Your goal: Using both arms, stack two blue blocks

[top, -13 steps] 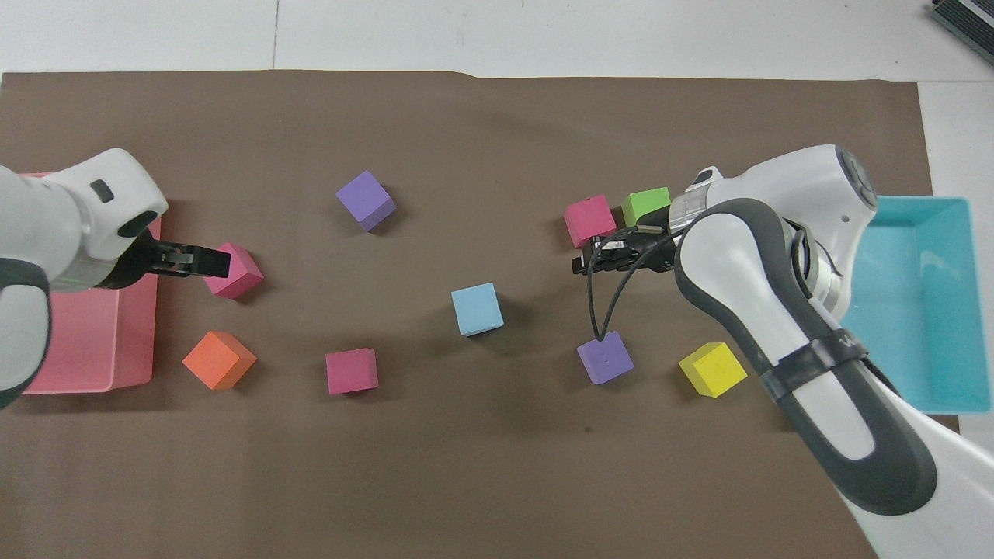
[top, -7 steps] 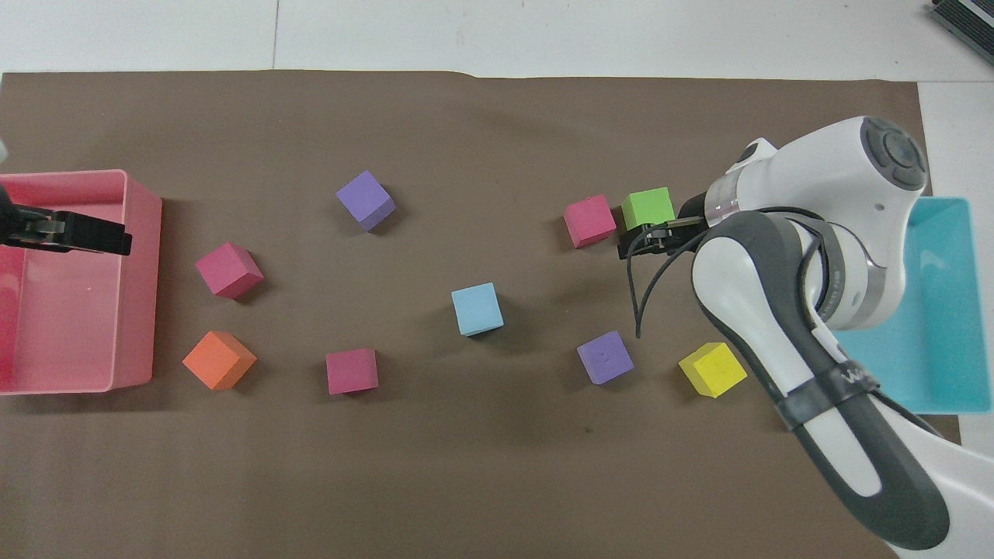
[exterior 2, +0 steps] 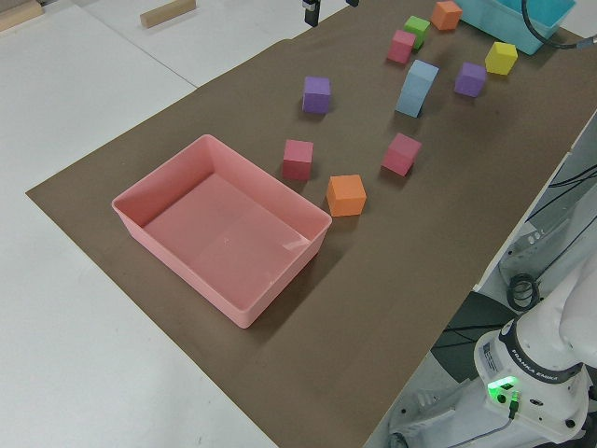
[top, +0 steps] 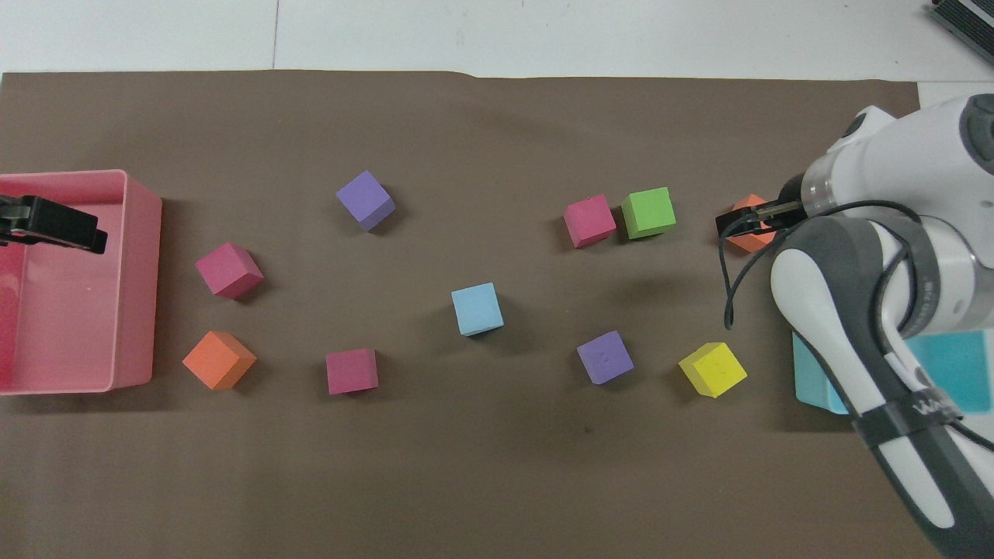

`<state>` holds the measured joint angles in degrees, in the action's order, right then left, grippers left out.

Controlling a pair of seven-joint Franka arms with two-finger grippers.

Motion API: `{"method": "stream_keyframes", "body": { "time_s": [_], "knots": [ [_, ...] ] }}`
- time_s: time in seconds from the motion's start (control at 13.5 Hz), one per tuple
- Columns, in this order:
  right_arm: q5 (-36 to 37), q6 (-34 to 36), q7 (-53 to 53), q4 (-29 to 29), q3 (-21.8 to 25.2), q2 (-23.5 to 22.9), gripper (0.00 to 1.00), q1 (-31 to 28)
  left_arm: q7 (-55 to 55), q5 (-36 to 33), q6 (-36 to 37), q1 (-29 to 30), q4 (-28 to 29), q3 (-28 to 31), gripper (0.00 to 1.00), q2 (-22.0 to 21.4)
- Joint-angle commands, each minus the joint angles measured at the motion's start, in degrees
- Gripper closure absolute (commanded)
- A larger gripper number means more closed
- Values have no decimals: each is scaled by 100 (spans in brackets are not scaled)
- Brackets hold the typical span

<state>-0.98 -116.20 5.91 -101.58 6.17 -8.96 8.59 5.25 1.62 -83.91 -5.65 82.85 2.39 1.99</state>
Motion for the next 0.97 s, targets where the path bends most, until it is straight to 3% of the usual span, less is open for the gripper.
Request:
{"method": "stream_keyframes", "body": {
  "time_s": [0.0,0.22,0.45,0.89],
  "knots": [
    [186,359,-108,59,-20,420,0,-235,99,23,-441,64,924,-63,0,-603],
    [335,1228,-108,436,-11,790,0,-270,117,23,-513,46,987,-45,0,-656],
    [353,2388,-431,1112,-20,870,0,-270,292,-12,-521,46,943,-45,0,-630],
    [318,2901,-987,1080,-108,1397,0,-235,223,-30,-495,90,952,-45,0,-630]
  ]
}}
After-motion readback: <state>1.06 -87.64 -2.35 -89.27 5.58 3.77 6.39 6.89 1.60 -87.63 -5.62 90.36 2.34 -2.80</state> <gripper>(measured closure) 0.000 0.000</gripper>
